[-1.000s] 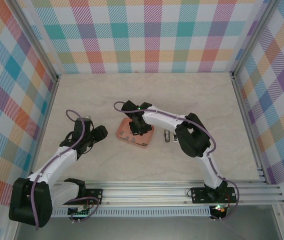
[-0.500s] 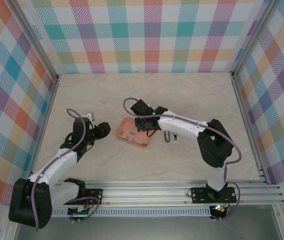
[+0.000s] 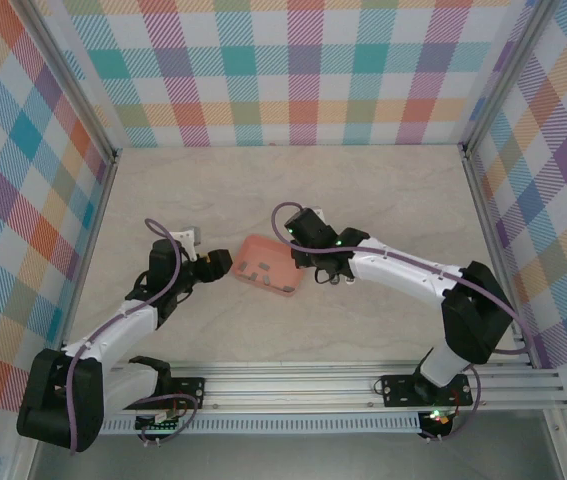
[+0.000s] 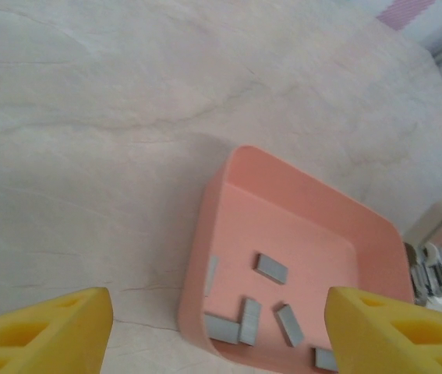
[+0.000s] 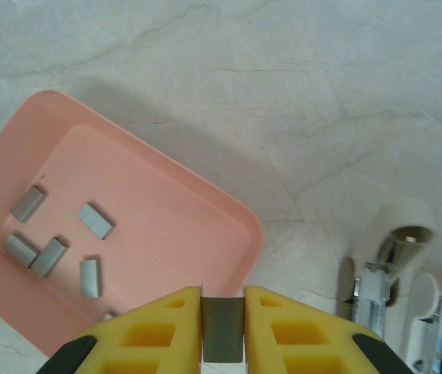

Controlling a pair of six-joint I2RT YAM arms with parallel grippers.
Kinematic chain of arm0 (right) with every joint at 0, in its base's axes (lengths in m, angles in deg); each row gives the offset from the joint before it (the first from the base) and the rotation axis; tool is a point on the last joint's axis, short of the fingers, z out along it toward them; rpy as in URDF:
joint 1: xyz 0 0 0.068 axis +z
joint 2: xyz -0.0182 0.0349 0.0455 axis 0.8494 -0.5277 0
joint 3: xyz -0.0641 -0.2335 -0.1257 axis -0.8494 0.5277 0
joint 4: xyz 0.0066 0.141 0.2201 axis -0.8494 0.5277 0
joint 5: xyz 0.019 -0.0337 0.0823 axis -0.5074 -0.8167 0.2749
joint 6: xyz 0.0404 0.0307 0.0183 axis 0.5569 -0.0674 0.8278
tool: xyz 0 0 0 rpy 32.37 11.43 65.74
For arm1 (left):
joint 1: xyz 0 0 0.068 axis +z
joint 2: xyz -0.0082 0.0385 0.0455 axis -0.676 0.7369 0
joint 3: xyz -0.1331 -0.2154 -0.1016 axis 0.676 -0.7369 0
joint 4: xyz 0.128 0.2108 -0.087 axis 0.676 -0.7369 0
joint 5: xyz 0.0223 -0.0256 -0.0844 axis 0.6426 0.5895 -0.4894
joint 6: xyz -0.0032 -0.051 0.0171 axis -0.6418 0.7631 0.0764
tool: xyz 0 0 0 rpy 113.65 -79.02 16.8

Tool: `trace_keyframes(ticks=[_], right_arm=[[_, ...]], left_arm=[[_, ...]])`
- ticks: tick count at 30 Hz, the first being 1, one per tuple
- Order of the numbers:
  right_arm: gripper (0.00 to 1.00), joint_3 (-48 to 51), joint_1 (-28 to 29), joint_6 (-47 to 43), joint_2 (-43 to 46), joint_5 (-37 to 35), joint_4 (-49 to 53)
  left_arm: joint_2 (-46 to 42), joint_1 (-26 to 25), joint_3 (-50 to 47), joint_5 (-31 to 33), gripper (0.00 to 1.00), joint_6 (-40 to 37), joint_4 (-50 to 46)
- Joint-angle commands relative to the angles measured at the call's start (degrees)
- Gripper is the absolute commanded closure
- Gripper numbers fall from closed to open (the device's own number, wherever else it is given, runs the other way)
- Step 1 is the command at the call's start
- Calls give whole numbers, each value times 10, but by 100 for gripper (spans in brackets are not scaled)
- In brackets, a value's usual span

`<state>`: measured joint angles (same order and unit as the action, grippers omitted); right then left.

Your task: Load the staples into the stapler

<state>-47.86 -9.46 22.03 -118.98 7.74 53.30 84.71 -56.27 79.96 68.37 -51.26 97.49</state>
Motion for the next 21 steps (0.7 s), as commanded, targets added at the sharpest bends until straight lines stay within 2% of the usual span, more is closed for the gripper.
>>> trace_keyframes(ticks=[1,7,11,21], right_arm=[[82,32,-11,-2,35,-27,-10],[82,75,-34,-13,58,-14,-16],[82,103,-48,-35,59,5,-25],[82,155,-75,-46,58,35,-59]], left_arm=[[7,-11,6,-45,27,-25,40],[18,-33,35,-57,27,-38,19],[10,-48,40,-42,25,-49,14],[41,-52,56,-47,25,-66,2]])
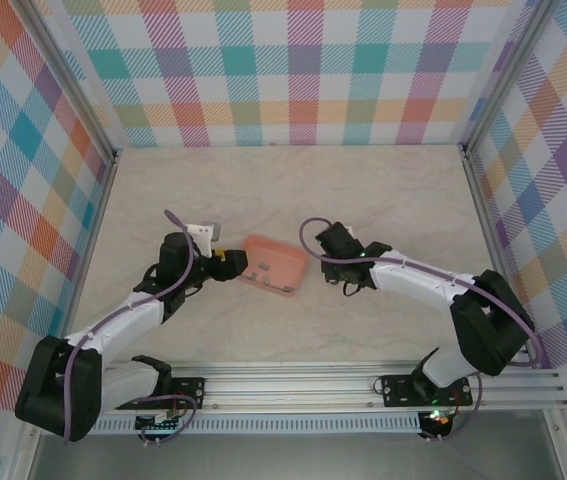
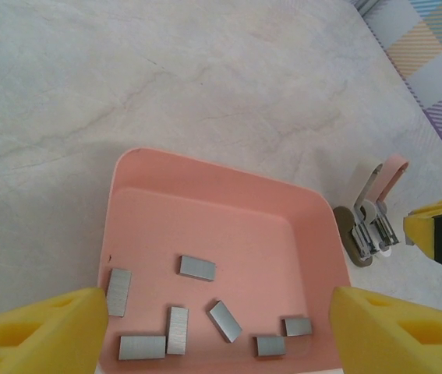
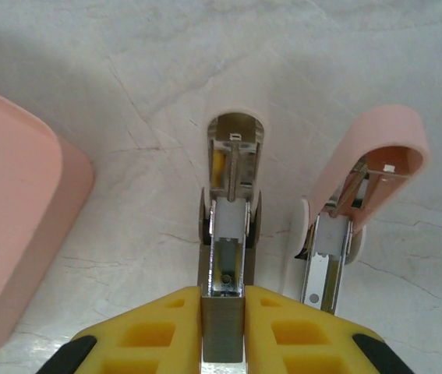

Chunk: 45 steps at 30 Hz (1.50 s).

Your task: Load the staples into the stapler

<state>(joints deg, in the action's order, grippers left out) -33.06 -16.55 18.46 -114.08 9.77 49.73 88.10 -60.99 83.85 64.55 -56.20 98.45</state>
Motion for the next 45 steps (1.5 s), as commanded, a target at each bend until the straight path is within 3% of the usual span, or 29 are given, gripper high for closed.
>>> trace_keyframes(ticks=[1,45], right_arm=[[82,9,-4,-9,8,17,-25],[83,13,-13,1,-61,20,-57]], left_arm=[[9,-6,20,-7,25,-19,-11],[-5,-11,14,30,25,-29,-34]])
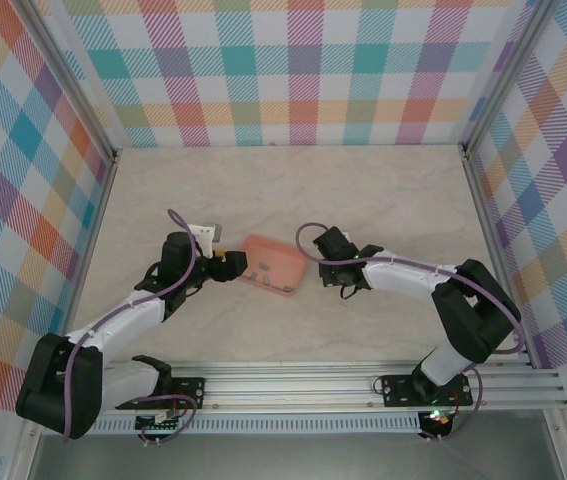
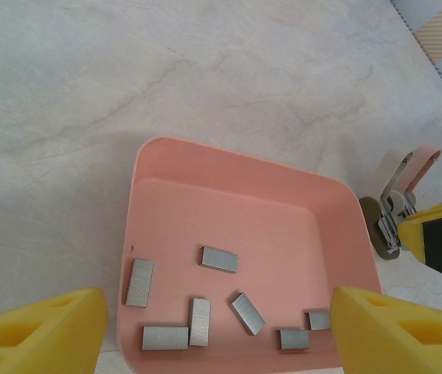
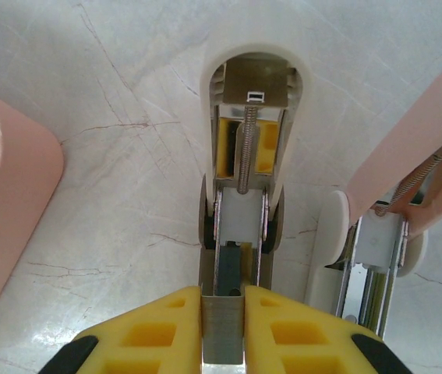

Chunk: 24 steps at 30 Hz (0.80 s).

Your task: Load the staples into the stapler

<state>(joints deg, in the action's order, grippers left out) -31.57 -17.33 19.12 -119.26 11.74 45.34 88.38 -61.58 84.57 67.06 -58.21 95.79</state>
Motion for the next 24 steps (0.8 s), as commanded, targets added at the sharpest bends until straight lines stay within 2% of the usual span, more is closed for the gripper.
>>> trace_keyframes(ticks=[1,24], right_arm=[[83,-1,-5,-6,-10,1,-15],[83,5,-13,-17,13,-4,-15]], left_arm=[[-9,-5,6,5,25,-9,-7],[-9,-5,5,4,25,-11,-5]])
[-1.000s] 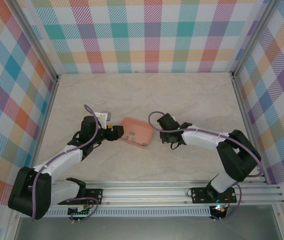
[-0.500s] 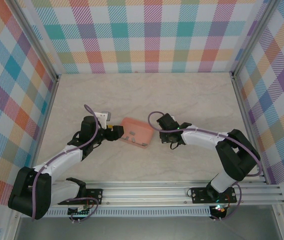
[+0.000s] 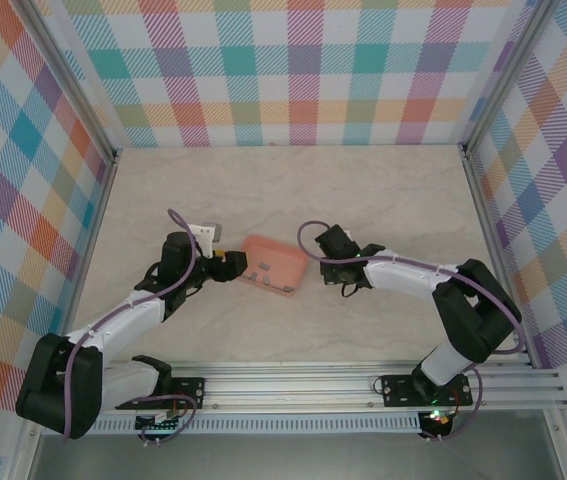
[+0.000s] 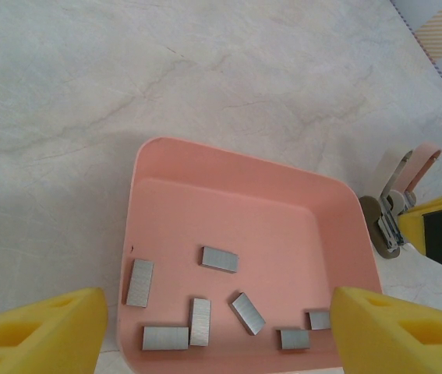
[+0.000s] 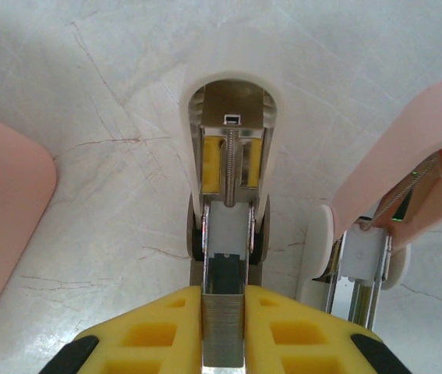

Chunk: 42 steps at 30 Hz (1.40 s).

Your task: Load the staples into the stapler

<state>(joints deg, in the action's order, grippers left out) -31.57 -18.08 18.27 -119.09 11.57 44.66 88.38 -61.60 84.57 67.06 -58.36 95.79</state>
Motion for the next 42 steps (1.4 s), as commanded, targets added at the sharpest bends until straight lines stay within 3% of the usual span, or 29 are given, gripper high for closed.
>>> trace_keyframes(ticks=[1,42], right_arm=[[83,5,-5,-8,10,-2,-9],[83,-9,-8,-15,-24,1,-7]], left_arm=[[-9,-5,5,6,25,-9,-6],[-9,-5,-1,6,25,-10,1]])
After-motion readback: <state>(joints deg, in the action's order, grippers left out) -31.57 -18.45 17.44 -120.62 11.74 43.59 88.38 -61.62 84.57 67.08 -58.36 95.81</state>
